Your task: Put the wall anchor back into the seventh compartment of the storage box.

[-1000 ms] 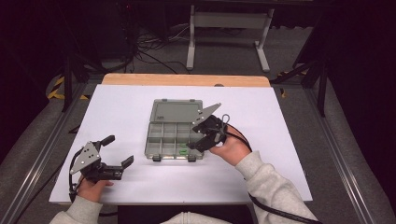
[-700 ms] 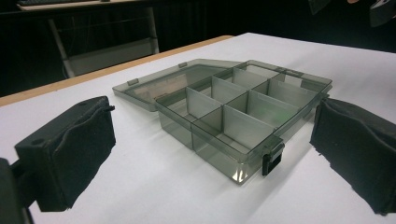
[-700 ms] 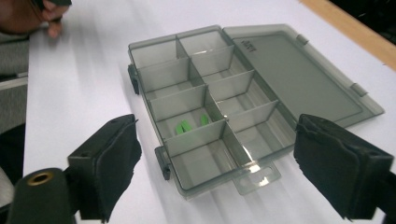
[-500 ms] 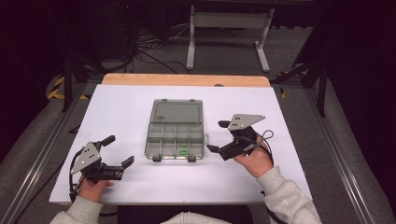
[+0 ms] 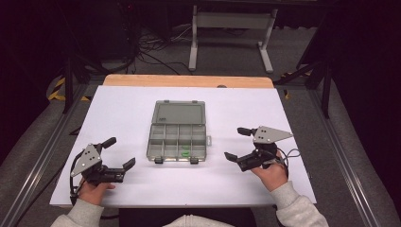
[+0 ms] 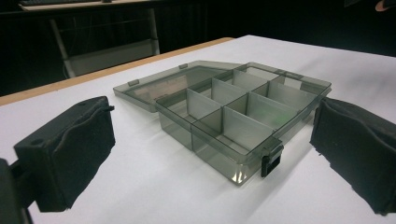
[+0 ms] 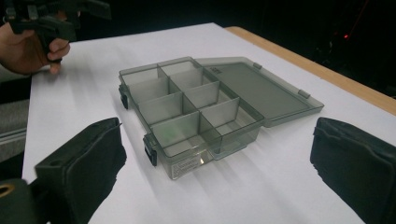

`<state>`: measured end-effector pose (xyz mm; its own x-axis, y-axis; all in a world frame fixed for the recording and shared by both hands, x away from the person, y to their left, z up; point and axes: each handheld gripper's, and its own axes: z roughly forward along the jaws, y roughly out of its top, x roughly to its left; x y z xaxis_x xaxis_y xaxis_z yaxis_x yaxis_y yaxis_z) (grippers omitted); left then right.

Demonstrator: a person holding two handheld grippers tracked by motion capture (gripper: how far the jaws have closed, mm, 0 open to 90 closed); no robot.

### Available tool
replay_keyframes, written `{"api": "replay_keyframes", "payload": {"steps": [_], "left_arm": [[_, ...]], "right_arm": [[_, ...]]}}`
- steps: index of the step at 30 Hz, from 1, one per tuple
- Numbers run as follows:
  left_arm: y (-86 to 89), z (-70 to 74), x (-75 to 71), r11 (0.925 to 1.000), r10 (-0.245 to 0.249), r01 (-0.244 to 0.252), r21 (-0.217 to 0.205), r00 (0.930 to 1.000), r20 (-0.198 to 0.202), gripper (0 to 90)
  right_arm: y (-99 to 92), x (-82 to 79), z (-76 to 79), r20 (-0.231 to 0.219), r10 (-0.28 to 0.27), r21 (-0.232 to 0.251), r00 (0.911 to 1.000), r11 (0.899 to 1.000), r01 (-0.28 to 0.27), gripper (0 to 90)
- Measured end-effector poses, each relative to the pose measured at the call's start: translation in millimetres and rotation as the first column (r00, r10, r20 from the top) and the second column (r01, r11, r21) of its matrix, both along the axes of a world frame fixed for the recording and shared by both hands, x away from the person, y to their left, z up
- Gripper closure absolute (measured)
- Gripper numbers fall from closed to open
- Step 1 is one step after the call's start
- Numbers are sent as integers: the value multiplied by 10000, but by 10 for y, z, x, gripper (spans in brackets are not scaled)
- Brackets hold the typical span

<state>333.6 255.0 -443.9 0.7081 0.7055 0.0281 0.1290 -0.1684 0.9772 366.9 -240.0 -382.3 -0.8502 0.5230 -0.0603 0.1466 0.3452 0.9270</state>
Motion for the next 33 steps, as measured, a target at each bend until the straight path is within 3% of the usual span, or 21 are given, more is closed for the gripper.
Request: {"api": "replay_keyframes", "payload": {"steps": [9, 14, 21, 27, 29, 33], "left_arm": [[-14, 1, -6, 9999, -115, 115, -33, 9999, -40, 3], [-8, 5, -9, 9998, -180, 180, -76, 9998, -32, 3], [-7, -12, -7, 9994, -268, 268, -227, 9996, 11, 1], [9, -36, 0, 9990, -188, 195, -395, 9997, 172, 2], [17, -41, -3, 9988, -181, 187, -456, 9997, 155, 3], [21, -50, 2, 9995, -124, 128, -291, 9998, 170, 4]], "right_arm": [[-198, -130, -184, 872, -461, 955, 9951, 9947, 377, 1], [-260, -139, -260, 980, -501, 1298, 9939, 9908, 372, 1], [-346, -166, -399, 1432, -884, 1650, 9857, 9842, 643, 0], [-391, -166, -506, 1193, -1105, 1948, 9867, 9771, 859, 0], [-404, -159, -565, 889, -1163, 1998, 9892, 9751, 967, 0], [-365, -156, -610, 920, -1070, 1611, 9900, 9827, 912, 1]]}}
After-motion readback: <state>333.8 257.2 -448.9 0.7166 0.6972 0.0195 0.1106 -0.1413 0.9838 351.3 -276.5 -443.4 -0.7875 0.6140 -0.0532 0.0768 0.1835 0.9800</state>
